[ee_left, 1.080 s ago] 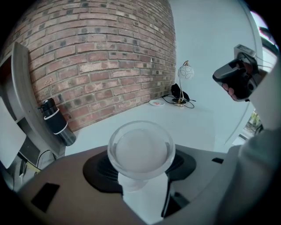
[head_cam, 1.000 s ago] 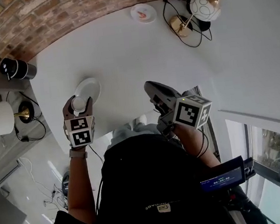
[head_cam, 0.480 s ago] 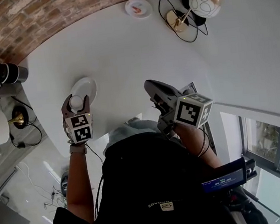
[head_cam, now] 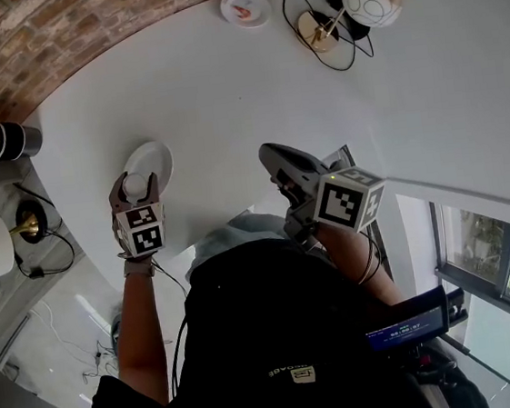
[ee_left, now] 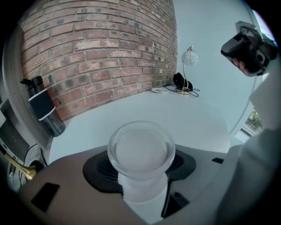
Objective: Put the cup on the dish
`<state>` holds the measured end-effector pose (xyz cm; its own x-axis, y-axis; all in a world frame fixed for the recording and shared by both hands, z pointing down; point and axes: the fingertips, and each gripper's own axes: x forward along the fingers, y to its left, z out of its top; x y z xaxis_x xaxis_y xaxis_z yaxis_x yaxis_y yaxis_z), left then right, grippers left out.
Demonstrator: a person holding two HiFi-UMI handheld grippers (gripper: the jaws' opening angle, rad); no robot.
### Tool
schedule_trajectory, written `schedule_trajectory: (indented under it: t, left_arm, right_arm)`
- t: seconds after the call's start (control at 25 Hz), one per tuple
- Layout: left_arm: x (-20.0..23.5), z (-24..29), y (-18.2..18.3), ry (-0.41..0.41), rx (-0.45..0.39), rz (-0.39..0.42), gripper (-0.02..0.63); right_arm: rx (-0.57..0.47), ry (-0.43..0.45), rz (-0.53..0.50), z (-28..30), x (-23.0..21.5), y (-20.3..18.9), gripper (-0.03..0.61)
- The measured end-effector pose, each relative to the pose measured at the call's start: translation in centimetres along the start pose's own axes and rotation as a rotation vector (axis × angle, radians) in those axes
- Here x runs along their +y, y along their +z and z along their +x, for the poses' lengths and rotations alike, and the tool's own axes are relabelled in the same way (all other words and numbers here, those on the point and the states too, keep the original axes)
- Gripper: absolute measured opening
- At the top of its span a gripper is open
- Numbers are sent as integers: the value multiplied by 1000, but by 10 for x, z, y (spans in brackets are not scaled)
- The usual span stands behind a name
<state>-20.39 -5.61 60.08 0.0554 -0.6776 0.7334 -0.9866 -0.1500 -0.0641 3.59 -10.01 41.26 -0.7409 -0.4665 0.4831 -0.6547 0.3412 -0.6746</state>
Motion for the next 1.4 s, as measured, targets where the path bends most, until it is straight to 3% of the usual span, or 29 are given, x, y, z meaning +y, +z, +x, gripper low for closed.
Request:
schedule_trajectory:
  t: [0.6,1.4]
  left_arm:
    - [-8,19,-17,-15,18,29,259]
    - [-5,30,-21,-29,42,-15,259]
  right_arm:
    - [-1,-31,8,1,-7,2,3]
    - [2,-38,9,3,-10,3,3]
